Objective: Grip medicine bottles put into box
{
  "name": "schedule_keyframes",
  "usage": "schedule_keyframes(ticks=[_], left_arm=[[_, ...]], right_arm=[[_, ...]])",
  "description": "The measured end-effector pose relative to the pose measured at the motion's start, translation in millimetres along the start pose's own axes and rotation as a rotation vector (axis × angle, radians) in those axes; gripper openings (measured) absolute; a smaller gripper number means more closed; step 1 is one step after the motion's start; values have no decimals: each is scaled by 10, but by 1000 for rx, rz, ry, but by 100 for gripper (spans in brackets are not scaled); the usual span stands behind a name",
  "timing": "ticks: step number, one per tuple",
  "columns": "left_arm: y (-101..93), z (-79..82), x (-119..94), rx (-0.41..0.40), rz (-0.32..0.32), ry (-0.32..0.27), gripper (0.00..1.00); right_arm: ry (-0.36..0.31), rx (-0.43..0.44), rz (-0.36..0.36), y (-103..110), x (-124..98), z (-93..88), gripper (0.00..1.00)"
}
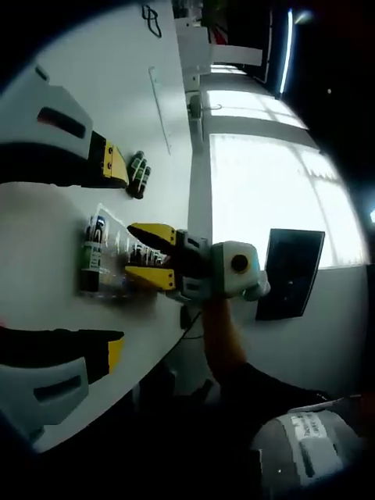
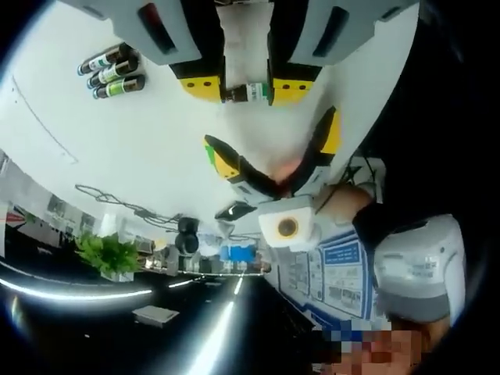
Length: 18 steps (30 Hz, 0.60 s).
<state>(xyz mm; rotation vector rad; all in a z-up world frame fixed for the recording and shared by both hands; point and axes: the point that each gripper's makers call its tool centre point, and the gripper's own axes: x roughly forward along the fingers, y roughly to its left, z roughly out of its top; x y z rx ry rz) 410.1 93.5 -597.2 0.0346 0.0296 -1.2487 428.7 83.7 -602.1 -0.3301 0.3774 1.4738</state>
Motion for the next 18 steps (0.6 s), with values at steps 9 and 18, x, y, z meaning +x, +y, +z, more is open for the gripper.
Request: schedule_keyframes(ticks=[9,18], left_arm=[[19,2,5,-44,30,9,66],[37,2,49,-60,33,25,66]], right_arm=[[-34,61,-69,-60,-59,-101,19],[-55,64,-91,-83,-102,-90,21]])
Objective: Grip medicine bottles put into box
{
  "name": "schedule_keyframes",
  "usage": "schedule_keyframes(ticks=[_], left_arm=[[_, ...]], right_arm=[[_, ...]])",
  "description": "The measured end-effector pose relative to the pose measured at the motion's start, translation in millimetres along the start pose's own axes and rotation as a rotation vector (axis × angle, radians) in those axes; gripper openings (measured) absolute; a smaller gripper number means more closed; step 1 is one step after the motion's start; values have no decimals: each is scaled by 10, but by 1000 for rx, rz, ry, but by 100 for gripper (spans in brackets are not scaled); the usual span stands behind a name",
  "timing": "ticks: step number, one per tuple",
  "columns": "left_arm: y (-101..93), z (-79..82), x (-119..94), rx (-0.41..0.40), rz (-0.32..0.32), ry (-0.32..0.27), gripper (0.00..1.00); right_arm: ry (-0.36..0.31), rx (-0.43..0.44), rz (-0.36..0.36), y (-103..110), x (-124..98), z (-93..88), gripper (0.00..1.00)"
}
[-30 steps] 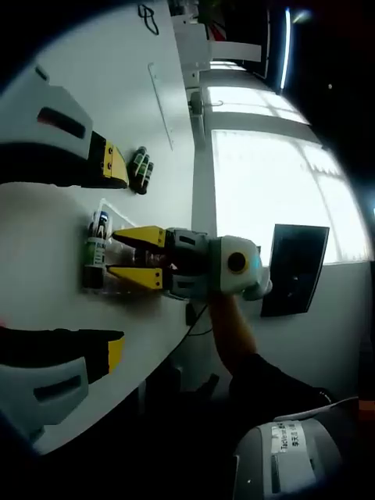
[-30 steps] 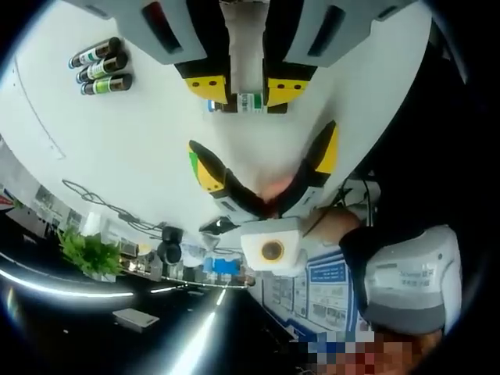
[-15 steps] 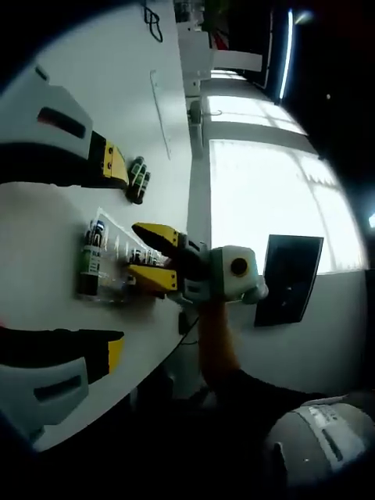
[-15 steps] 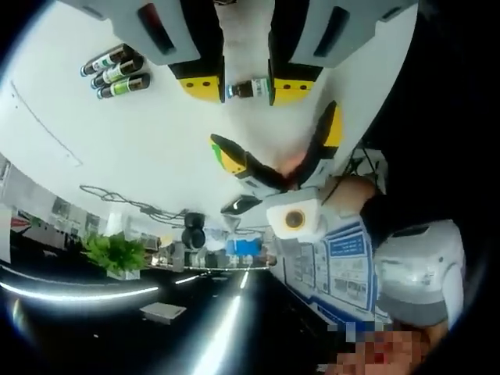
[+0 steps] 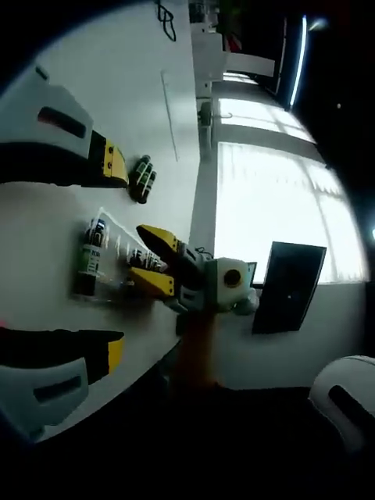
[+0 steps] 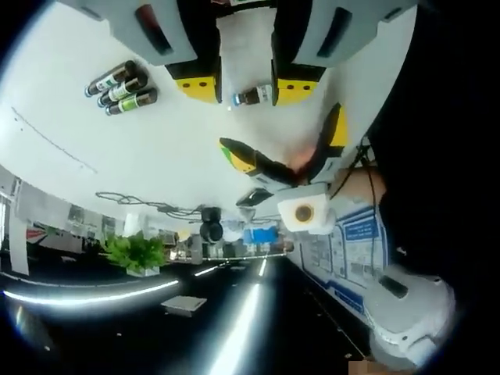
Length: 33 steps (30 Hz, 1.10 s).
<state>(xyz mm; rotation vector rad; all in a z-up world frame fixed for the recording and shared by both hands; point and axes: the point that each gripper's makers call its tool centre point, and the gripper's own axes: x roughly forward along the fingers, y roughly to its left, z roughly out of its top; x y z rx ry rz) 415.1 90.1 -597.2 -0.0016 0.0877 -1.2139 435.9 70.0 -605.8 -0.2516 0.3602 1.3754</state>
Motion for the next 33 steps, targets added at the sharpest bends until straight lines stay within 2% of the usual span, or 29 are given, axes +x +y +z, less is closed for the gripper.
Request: schedule_keyframes(ticks=[5,12,15,18,21,27,33], left_arm=[[74,24,-17,-7,36,-11,66],[128,81,-18,-22,66,-40,65],[146,85,-19,-28,71,-44,65],[161,82,-21,-30,78,-44,65],[181,88,-27,-34,87,-49,65],[183,83,-25,-25,86,-48,65],[184,62,-16,-20,84,-38,65]], right_arm=[[-68,48,-30,-95,-136,41,21],[-106,51,-82,-176,-212,130,22],[-129,50,-109,-276,-230,200,23],[-146,44,-169,-439,-285,261,24],[-120,23,-197,-606,-349,277,25],[-82,33,-193,-859,-375,318,27],[13,-31,-136,-887,-260,287,31]])
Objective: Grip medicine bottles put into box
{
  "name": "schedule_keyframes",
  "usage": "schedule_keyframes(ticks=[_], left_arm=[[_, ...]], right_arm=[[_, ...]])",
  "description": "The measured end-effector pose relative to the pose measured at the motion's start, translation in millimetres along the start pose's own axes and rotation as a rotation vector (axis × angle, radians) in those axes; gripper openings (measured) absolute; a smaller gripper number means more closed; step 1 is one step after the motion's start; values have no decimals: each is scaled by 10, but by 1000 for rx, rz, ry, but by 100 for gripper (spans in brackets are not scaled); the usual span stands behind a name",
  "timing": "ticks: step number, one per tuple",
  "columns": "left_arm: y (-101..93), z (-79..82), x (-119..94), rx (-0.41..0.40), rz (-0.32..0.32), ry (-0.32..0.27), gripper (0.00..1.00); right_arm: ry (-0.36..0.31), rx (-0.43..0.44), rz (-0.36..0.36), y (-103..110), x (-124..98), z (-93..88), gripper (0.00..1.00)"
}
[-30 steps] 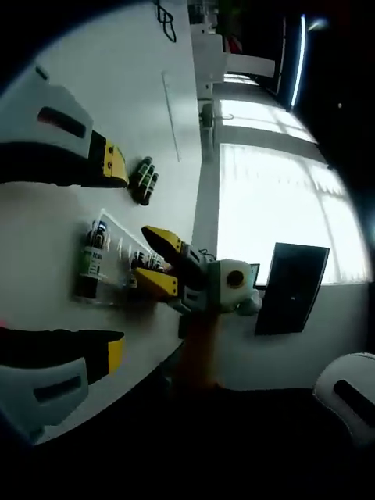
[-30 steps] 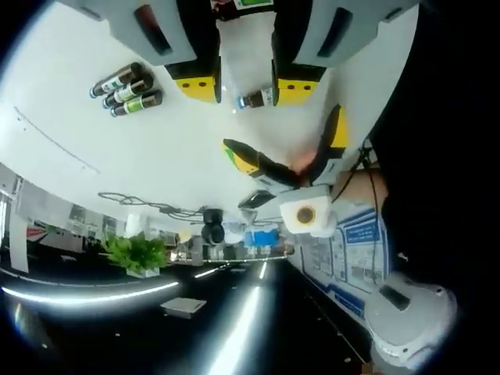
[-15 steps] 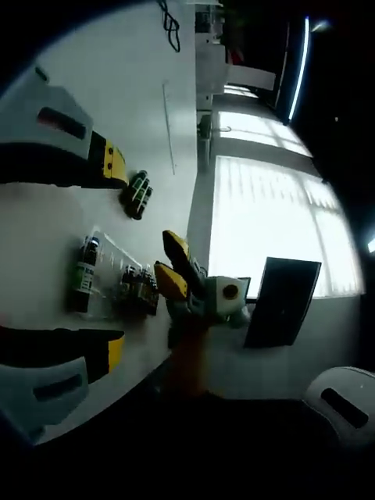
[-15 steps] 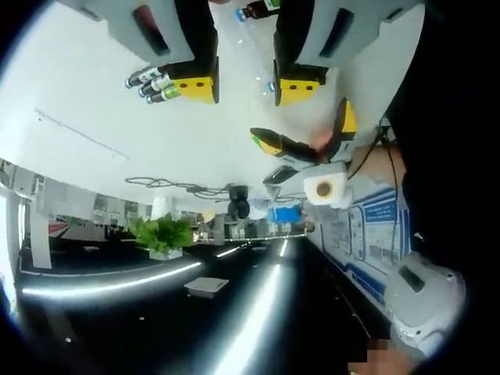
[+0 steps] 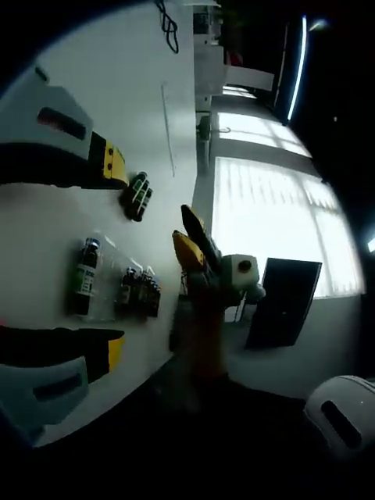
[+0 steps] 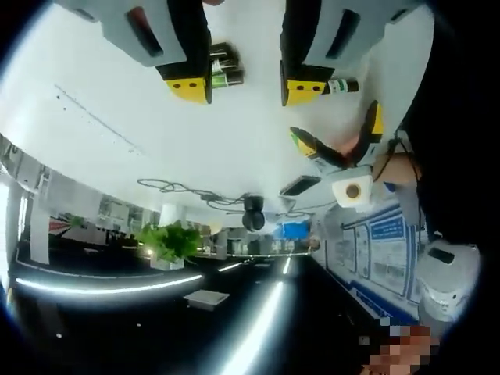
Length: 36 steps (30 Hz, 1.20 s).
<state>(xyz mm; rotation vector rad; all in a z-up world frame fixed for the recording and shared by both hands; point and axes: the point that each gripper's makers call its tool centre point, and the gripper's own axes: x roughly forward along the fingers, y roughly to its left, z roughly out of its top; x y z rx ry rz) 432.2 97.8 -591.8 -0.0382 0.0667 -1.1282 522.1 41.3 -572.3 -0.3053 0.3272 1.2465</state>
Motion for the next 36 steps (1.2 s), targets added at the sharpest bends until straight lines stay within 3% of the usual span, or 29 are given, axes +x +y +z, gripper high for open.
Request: schedule_keyframes(ticks=[6,13,36], left_arm=[[28,3,5,-3,6,-4,65],[40,-6,12,-1,7,-1,64],[78,35,-8,-9,13,-27,64]], right_arm=[[99,-52,44,-58,115,-111,33],[184,-21,47,-191,276,-215,38],[387,-86,114,-243,631,-476,44]])
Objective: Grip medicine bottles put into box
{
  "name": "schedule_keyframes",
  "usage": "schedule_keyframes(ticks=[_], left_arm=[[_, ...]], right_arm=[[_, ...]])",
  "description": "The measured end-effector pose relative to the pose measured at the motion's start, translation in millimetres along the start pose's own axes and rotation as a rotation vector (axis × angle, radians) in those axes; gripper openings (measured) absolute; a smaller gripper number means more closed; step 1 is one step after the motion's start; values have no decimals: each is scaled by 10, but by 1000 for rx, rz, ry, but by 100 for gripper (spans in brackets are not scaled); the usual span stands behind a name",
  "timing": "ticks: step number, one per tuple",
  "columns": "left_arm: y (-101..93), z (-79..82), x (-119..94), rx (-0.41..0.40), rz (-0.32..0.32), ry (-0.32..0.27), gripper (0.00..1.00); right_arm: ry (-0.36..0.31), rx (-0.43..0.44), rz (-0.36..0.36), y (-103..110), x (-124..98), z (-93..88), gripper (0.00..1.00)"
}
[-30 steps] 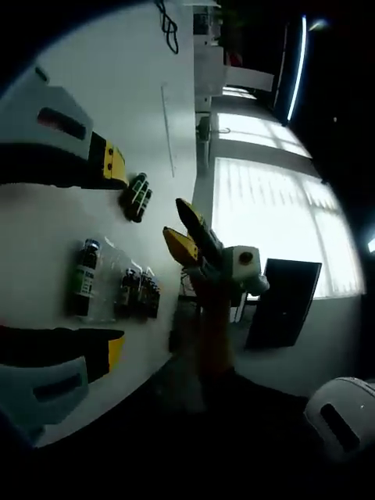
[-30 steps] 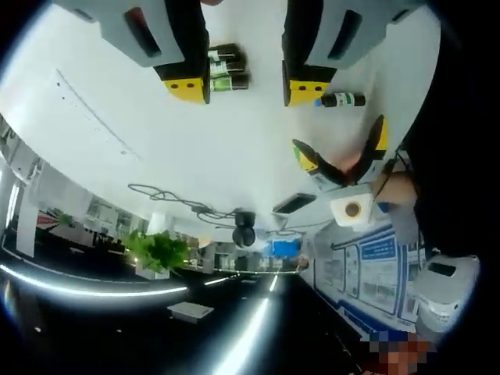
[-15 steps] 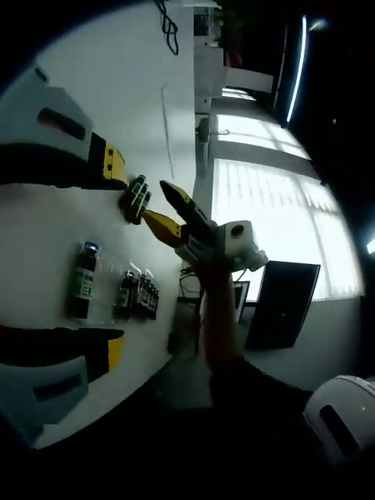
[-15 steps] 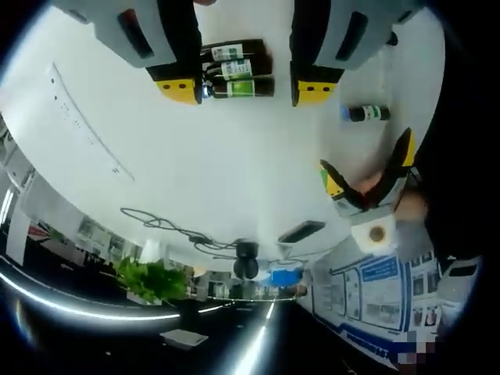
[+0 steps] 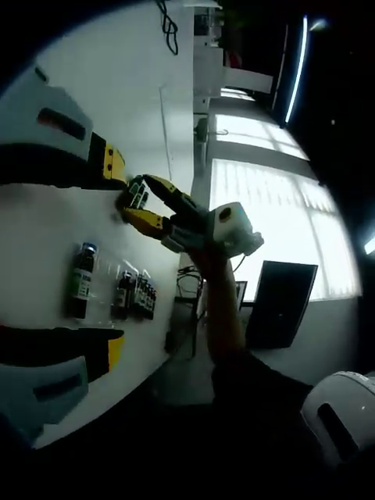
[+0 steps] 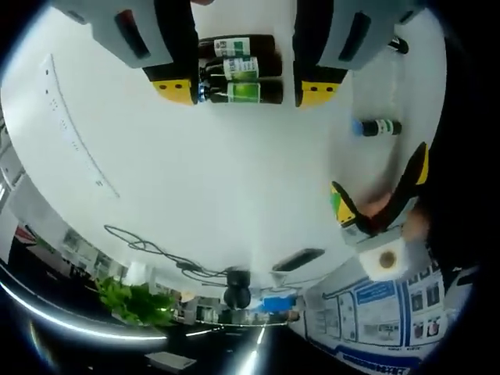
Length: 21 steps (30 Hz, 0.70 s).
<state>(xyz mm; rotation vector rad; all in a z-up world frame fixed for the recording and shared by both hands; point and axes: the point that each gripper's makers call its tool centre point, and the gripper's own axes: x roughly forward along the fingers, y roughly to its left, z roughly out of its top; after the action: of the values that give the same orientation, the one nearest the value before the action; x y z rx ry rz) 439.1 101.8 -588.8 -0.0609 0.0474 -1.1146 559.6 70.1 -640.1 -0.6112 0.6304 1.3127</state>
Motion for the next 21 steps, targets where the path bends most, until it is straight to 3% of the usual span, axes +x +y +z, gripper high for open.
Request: schedule_keyframes(ticks=[5,21], left_arm=[[-16,16,12,-1,0,-5,64],[-35,34,21,-4,-7,-11,64]], right_arm=[[53,-58,1,13,70,-79,43],[39,-40,2,56,40,-64,41]])
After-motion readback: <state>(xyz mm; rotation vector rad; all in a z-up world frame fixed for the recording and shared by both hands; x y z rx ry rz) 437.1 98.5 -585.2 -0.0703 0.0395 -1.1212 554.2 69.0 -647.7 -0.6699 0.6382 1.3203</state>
